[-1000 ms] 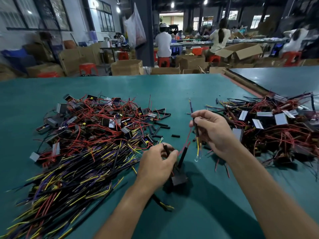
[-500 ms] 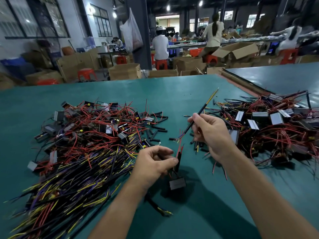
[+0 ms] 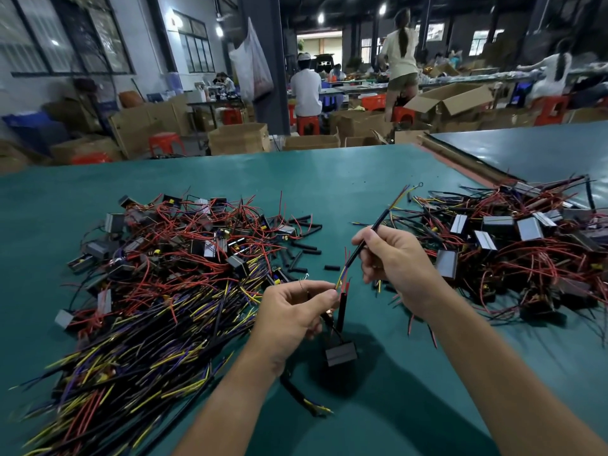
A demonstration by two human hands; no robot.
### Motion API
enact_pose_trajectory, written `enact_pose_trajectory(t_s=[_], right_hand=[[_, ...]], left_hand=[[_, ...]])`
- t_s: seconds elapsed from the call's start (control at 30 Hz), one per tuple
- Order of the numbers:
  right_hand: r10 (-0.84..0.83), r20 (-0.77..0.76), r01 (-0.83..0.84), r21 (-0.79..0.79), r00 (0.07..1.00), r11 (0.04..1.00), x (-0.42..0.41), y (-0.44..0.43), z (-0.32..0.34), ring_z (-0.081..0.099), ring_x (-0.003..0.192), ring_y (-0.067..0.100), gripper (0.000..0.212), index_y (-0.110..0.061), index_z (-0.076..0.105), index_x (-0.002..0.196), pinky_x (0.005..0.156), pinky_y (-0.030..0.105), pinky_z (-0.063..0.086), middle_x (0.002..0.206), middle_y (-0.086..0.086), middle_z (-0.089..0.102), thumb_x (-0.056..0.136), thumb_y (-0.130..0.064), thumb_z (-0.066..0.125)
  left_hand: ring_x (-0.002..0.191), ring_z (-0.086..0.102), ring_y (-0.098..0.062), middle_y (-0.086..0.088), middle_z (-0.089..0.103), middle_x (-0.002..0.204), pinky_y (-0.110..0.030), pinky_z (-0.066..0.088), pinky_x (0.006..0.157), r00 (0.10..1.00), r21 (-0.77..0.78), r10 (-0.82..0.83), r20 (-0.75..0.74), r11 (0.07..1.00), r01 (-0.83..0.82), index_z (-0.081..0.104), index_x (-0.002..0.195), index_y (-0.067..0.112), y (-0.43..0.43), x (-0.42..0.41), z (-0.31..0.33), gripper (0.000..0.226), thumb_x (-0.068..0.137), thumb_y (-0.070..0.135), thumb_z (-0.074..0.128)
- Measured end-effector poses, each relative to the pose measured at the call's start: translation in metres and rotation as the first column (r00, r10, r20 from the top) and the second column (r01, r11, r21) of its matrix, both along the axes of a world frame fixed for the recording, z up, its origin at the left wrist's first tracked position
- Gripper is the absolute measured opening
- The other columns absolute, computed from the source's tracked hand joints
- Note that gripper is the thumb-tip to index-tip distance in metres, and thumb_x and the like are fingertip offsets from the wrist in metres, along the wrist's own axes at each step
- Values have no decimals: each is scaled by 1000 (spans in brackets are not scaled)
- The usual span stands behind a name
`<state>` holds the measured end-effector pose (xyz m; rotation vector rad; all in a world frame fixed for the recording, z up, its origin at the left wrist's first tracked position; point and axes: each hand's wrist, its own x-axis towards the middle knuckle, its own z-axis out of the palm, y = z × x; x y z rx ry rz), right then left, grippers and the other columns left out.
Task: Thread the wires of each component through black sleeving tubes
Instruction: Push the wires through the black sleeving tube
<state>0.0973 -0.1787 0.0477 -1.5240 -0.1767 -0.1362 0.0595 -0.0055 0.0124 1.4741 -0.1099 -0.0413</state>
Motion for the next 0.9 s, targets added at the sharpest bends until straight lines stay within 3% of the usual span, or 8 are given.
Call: enact_pose_trajectory(t_s=[0.27, 0.4, 0.7, 0.9], right_hand=[[-46, 63, 50, -61, 997, 997, 0, 4, 0, 45, 43, 13, 27, -6, 62, 80, 43, 22, 44, 57, 4, 52, 102, -11, 46], [-61, 105, 68, -69, 993, 995, -3, 5, 0, 45, 43, 14, 25, -4, 63, 81, 43, 23, 45, 60, 8, 52, 101, -11, 48], [90, 87, -82, -93, 992, 992, -4, 7, -7, 49, 47, 11, 14, -6, 70, 87, 48, 22, 48, 62, 2, 61, 91, 3, 59], [193, 5, -184, -283, 981, 941, -6, 13, -13, 58, 53, 13, 15, -13, 69, 82, 52, 24, 52, 62, -1, 67, 92, -4, 62]], left_hand=[[40, 46, -12, -13, 74, 78, -20, 37, 39, 1000, -19, 4, 17, 1000, -4, 70, 91, 8, 2, 4, 0, 13, 79, 7, 74], [38, 45, -12, -14, 73, 75, -19, 36, 40, 998, -39, 48, 50, 998, -46, 71, 83, 9, 0, 4, 0, 7, 80, 3, 74], [37, 46, -9, -3, 67, 58, -19, 36, 38, 992, 58, 109, 58, 992, -112, 71, 69, 12, 1, 8, -4, 17, 85, 6, 71], [38, 44, -8, 1, 64, 57, -20, 36, 39, 995, 96, 66, 71, 993, -72, 67, 75, 8, 1, 4, 0, 16, 91, 7, 64]])
